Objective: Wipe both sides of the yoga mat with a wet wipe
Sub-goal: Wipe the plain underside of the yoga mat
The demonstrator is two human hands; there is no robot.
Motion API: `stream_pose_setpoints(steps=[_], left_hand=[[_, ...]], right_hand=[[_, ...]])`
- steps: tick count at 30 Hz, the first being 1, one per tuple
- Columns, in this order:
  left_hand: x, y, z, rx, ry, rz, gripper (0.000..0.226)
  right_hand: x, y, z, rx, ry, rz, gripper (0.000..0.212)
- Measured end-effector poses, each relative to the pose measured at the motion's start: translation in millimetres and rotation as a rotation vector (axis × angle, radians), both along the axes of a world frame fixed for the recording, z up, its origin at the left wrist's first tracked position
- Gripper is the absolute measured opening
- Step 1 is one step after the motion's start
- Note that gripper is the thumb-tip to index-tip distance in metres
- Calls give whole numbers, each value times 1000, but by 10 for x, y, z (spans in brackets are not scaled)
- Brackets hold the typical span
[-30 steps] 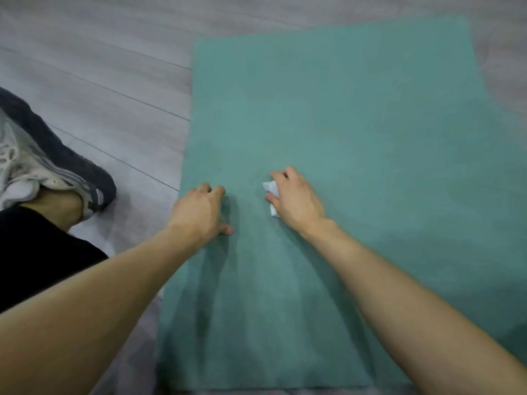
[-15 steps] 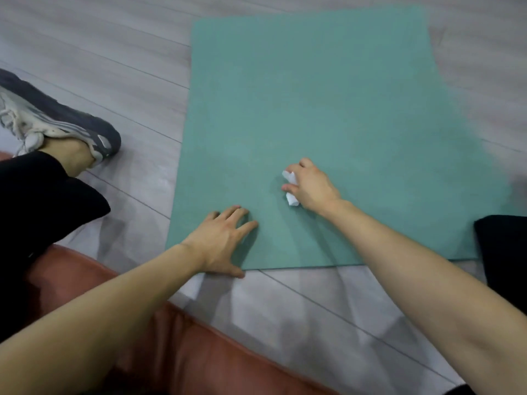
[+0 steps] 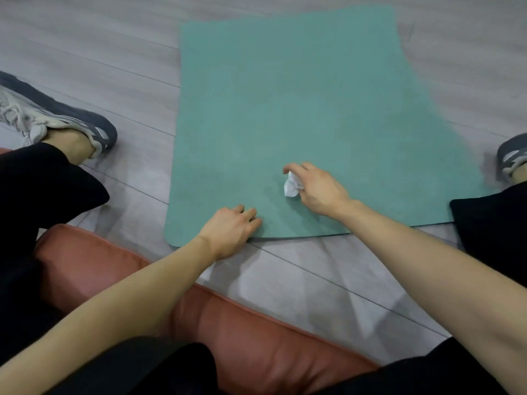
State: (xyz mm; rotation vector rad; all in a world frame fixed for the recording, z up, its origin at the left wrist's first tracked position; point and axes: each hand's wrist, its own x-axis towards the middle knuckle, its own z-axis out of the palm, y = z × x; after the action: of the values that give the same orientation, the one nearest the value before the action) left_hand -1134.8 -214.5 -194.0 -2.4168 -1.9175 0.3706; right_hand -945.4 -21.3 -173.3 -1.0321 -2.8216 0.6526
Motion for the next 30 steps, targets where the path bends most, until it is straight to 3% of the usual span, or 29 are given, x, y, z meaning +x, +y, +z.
stream_pose_setpoints(steps=[3, 8, 13, 17, 21, 23, 26, 30], left_hand=[[-61, 42, 139, -32, -65, 50, 19], [-280, -30, 496, -112, -174, 247, 43], [-725, -440, 742, -279, -101, 378, 41], [-957, -704, 879, -482, 4, 461, 41], [-1095, -617, 870, -610, -235, 573, 93], [-1172, -395, 851, -567, -339, 607, 99], [-1306, 84, 775, -413, -297, 588, 96], [-1535, 802, 589, -291, -286, 668, 133]], right_hand=[[-126, 26, 66, 9, -32, 17, 44], [-489, 9, 228, 5, -13, 39, 34], [-710, -287, 376, 31, 112, 68, 24], [-739, -435, 281, -9, 38, 93, 24], [-935, -462, 326, -74, 53, 49, 54], [-1052, -435, 295, -84, 71, 19, 59], [-1124, -261, 149, -80, 84, 0, 42], [-1163, 165, -45, -23, 143, -100, 34]])
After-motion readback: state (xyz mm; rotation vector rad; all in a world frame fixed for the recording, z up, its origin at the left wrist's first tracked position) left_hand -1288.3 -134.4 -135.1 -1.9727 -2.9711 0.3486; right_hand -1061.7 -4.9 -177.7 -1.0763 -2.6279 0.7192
